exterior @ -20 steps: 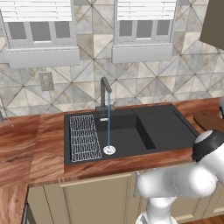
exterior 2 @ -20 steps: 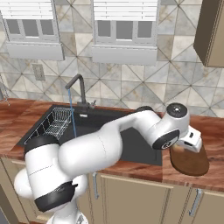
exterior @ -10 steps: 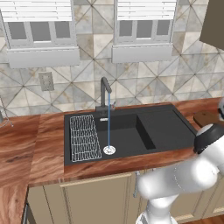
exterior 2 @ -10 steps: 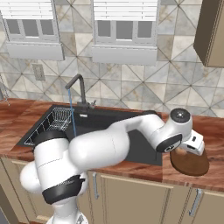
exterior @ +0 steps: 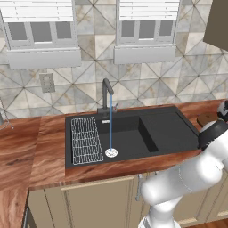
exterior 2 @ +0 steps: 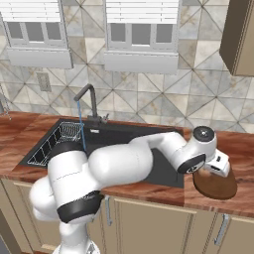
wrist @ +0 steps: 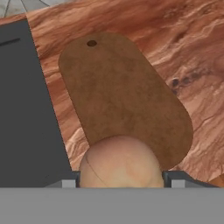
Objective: Pick the peach from the sink and place it on the cutting board to airdry. Then turn off the sink faucet.
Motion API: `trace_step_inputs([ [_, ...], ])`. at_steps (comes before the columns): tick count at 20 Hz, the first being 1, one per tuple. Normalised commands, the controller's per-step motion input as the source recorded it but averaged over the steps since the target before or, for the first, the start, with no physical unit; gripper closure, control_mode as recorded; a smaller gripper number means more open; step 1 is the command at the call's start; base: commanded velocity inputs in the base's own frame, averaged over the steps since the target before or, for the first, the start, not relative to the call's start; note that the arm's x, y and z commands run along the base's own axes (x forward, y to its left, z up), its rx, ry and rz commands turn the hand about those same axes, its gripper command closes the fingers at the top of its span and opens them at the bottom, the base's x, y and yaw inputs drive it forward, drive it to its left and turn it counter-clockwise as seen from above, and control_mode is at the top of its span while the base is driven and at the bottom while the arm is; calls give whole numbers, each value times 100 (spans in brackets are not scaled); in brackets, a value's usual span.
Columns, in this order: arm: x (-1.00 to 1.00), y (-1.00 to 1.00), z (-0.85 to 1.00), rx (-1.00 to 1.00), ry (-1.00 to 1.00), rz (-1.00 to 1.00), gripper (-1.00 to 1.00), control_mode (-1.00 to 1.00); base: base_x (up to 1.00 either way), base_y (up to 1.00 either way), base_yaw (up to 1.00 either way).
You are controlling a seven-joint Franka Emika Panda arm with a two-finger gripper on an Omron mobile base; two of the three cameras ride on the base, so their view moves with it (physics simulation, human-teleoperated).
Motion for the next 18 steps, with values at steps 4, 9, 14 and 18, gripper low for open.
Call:
trace_step_inputs([
  [4,10,-12,-22,0,0,0,100,-100,0,0,0],
  [9,12,-12,-19,0,1,0,100,-100,0,0,0],
  [14,5,-14,-16,0,0,0,100,-100,0,0,0],
  [18,0,-15,-15,0,0,0,100,-100,0,0,0],
])
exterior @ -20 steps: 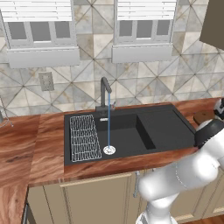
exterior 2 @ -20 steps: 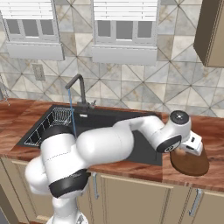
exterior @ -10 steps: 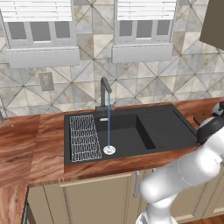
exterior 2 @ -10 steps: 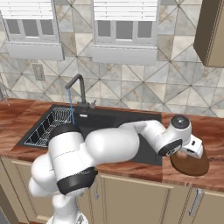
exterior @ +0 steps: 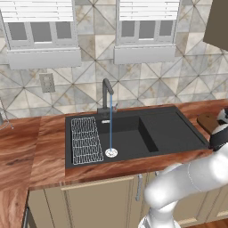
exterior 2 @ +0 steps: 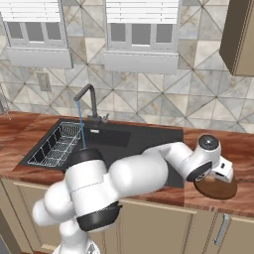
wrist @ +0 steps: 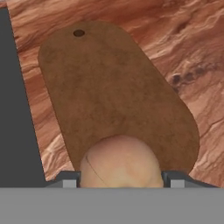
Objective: Pick the peach from the sink and place it on the cutting board to airdry. Then turn off the sink faucet.
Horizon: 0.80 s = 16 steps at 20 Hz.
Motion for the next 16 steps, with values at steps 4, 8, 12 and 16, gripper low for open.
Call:
trace_step_inputs([
  [4,1,-10,-16,0,0,0,100,-100,0,0,0],
  [8,4,-6,-17,0,1,0,100,-100,0,0,0],
  [12,6,-3,-20,0,2,0,100,-100,0,0,0],
  [16,5,-2,-20,0,2,0,100,-100,0,0,0],
])
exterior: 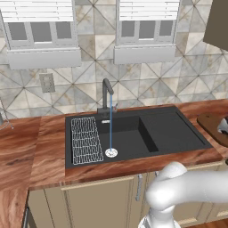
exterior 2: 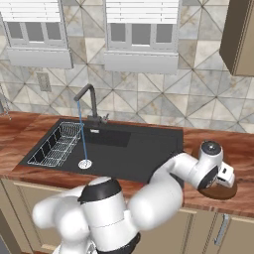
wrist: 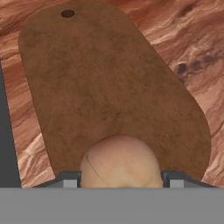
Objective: Pick the peach from the sink and place it on the cutting board to airdry. Then turn off the sink faucet.
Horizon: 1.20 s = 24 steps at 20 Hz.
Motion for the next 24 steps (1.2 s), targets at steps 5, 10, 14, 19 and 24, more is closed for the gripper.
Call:
trace_step_inputs([
  [5,5,-4,-16,0,1,0,100,-100,0,0,0],
  [10,8,-3,-16,0,2,0,100,-100,0,0,0],
  [14,12,0,-21,0,4,0,100,-100,0,0,0],
  [19,3,0,-15,0,2,0,-100,-100,0,0,0],
  [24,-15,0,18,0,-7,0,-100,-100,0,0,0],
])
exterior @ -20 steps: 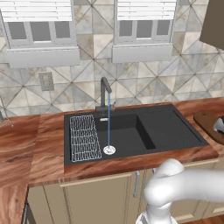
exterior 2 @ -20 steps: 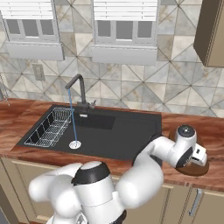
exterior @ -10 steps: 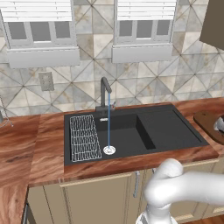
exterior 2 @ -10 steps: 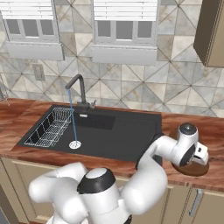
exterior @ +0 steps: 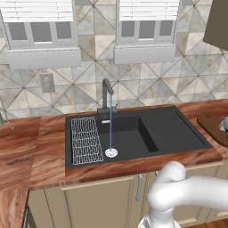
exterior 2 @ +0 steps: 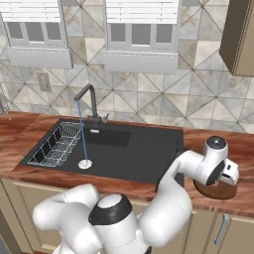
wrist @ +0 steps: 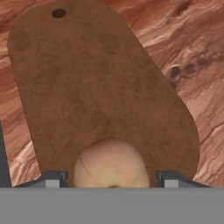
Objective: Pick the peach from the sink and place it on the cutting board to airdry. Then turn off the sink faucet.
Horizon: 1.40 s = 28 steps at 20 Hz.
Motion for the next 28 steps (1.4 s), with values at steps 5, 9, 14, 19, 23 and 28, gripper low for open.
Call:
trace_step_inputs([
  [5,-30,0,40,0,-10,0,-100,-100,0,0,0],
  [9,-11,1,34,0,-3,0,-100,-100,0,0,0],
  [14,-48,35,51,-1,-11,5,-100,-100,0,0,0],
  [19,-56,95,9,-19,-9,8,-100,-100,0,0,0],
  [23,-36,93,1,-12,0,12,-100,-100,0,0,0],
  [28,-3,56,35,0,0,42,-100,-100,0,0,0],
])
